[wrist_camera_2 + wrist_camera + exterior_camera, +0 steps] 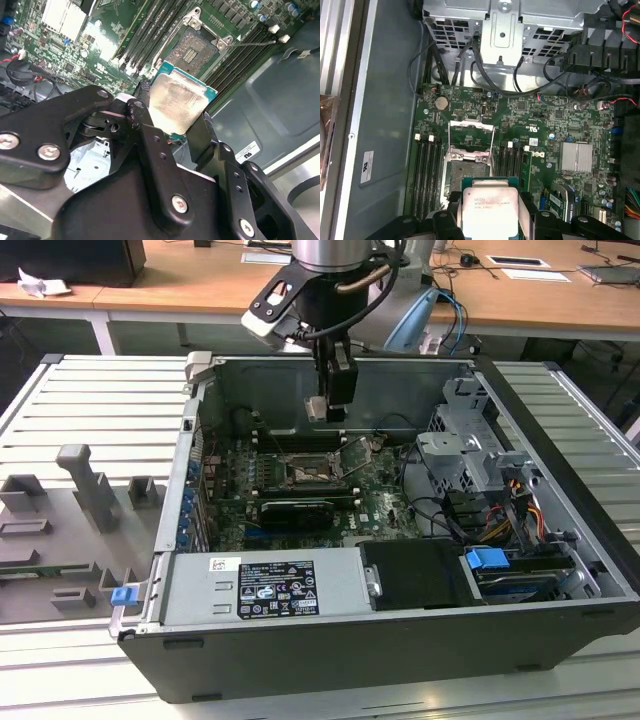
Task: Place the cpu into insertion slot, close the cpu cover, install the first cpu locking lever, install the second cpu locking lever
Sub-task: 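Place the cpu into insertion slot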
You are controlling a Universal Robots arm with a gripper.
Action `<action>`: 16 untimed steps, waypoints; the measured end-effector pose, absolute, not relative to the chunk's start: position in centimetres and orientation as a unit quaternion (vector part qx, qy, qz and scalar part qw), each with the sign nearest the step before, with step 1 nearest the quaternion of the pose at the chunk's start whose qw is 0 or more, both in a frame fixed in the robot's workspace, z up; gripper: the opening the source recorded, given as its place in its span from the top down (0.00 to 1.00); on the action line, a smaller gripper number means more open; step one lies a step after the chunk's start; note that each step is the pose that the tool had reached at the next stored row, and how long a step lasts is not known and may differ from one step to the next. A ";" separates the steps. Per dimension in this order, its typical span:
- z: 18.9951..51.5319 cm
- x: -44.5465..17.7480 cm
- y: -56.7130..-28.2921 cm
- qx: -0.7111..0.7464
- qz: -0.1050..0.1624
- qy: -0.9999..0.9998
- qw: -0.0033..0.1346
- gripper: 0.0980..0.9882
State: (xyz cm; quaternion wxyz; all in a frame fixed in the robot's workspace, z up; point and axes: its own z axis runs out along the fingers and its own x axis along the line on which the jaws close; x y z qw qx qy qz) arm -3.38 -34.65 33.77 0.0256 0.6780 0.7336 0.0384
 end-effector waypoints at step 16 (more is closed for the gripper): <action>33.4 -3.4 -34.6 0.730 0.036 0.682 0.028 0.51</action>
